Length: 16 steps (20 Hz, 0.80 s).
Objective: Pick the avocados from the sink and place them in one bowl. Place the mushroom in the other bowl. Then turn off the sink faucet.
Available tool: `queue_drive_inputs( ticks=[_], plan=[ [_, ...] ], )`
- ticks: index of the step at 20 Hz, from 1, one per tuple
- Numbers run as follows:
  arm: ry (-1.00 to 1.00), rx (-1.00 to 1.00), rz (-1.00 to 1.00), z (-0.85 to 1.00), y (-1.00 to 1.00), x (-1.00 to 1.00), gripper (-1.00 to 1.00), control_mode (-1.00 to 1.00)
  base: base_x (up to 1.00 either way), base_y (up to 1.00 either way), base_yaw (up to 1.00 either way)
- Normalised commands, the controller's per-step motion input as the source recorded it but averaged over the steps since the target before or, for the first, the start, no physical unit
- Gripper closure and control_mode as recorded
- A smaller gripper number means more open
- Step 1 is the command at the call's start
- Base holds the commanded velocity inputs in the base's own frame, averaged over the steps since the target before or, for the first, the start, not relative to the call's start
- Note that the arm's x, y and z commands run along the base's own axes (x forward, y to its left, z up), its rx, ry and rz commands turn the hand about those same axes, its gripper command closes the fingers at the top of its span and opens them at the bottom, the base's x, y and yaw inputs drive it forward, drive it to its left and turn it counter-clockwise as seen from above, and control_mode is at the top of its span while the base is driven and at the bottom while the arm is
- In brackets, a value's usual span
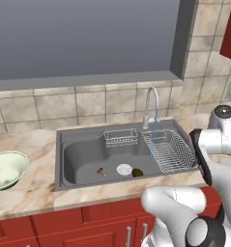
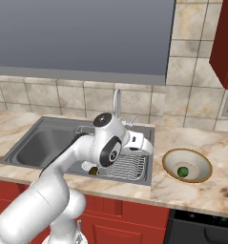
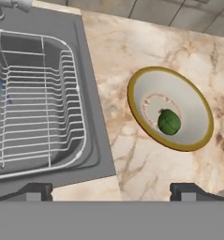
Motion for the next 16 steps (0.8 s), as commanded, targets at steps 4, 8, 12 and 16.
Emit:
queue_drive_inputs(
  ticks=[4, 8, 12, 16],
  plan=[
    [-0.08, 0.01, 0.00, 0.00, 0.45, -0.01, -1.00, -1.00, 0.00, 0.00, 0.00],
    [-0.02, 0.04, 0.00, 0.00, 0.49, 0.00, -1.00, -1.00, 0.00, 0.00, 0.00],
    [0.00, 0.08, 0.00, 0.00, 0.44, 0.00, -1.00, -1.00, 0.00, 0.00, 0.00],
    [0.00, 0.11, 0.00, 0.00, 0.39, 0.00, -1.00, -1.00, 0.00, 0.00, 0.00]
  ],
)
